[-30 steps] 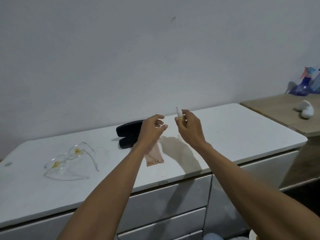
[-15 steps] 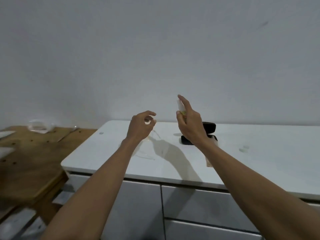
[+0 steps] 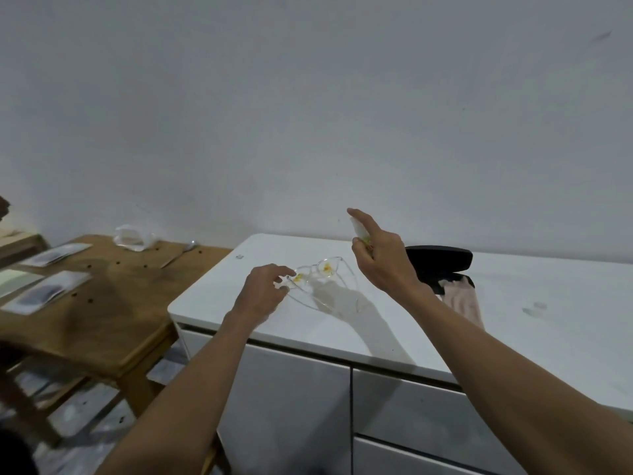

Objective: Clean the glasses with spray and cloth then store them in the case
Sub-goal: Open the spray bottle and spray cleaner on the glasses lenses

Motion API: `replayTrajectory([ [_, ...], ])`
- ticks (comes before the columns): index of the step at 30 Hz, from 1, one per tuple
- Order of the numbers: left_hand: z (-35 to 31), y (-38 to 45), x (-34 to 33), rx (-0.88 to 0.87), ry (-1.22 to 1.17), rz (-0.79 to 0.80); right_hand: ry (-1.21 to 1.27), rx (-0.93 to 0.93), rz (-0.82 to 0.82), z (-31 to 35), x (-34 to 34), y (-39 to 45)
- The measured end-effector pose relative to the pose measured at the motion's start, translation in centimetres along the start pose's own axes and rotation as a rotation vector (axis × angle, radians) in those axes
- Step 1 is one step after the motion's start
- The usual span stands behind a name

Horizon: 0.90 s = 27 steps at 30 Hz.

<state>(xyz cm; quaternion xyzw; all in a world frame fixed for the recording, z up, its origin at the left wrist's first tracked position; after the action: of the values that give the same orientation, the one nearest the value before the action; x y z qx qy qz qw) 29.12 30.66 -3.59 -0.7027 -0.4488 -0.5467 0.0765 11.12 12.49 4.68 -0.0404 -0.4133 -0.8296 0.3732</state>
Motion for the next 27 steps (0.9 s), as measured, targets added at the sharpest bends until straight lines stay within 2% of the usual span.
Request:
replayTrajectory([
  [6, -0.3, 0.4, -1.0, -0.003, -0.033, -0.147, -0.047, -0.020, -0.047, -0.8, 1.9, 0.0],
  [17, -0.4, 1.8, 0.3, 0.254, -0.504, -0.355, -0.082, -0.152, -0.186, -5.3, 4.3, -2.3],
  [23, -0.8, 2.9, 1.5, 0.281, -0.518, -0.408, -0.018, -0.181, -0.133, -6.4, 3.0, -3.5],
  [27, -1.8, 3.2, 2.4, 0.236, -0.408, -0.442, -0.014, -0.136, -0.076, -5.8, 1.6, -3.5],
])
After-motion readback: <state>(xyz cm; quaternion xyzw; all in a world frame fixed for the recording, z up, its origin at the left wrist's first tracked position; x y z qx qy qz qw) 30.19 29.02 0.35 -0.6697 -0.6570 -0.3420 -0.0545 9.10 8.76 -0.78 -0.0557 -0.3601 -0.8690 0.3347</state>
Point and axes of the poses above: each hand's wrist, its own y-axis towards the middle knuckle, its own x-axis out of the back of the hand, z = x × y, the point moved 6 cm from there along y, towards the middle knuckle, and after that the axes turned 14 degrees about y, right-handed, at the moved point
